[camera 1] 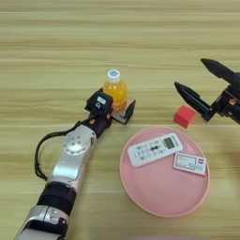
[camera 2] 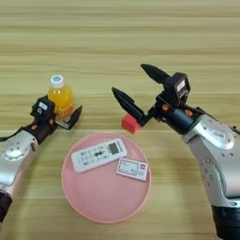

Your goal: Move the objects on the table

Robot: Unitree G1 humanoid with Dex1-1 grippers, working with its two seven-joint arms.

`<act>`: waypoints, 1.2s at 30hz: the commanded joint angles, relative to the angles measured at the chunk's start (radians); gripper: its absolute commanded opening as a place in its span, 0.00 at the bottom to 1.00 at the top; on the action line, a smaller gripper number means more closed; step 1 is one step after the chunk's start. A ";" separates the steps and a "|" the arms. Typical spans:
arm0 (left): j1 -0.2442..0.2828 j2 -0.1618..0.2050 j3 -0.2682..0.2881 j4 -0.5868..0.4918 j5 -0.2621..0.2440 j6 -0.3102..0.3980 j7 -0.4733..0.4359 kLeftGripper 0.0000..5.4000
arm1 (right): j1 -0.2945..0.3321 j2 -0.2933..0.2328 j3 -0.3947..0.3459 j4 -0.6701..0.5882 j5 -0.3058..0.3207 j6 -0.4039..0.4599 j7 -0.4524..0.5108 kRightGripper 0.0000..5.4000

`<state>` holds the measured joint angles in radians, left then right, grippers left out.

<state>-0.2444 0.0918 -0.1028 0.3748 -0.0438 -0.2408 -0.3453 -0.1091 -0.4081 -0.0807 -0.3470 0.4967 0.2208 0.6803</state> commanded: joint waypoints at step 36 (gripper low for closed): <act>-0.127 0.053 0.342 0.139 -0.033 -0.253 0.348 0.99 | -0.044 -0.002 0.056 0.350 -0.173 -0.093 0.023 1.00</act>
<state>-0.3433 0.1324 0.2275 0.4724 -0.0718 -0.4798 -0.0019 -0.1379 -0.3938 -0.0375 -0.0333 0.3444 0.1230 0.6901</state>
